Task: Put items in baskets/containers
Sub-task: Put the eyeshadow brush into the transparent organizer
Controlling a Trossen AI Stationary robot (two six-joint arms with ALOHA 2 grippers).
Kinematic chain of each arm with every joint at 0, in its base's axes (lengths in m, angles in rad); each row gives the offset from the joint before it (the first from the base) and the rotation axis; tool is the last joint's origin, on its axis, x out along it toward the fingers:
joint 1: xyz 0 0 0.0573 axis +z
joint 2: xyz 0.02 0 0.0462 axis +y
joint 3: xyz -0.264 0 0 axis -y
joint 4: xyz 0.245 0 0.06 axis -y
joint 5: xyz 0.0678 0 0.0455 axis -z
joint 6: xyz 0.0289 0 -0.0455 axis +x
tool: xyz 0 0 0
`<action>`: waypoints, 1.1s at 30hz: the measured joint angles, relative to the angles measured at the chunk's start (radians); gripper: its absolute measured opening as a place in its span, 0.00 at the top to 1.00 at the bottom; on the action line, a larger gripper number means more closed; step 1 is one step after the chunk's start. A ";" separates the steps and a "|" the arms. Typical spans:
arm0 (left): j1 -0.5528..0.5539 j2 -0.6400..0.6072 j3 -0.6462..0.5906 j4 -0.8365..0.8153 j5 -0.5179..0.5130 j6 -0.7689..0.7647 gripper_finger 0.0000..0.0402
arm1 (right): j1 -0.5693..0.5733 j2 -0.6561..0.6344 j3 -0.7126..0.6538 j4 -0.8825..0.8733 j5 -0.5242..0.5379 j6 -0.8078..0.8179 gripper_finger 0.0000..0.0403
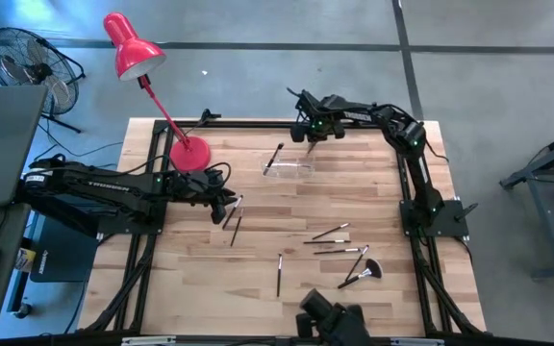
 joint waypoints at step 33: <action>0.000 0.000 0.000 0.000 -0.004 -0.001 0.75 | 0.026 -0.116 -0.003 -0.138 0.124 -0.105 0.97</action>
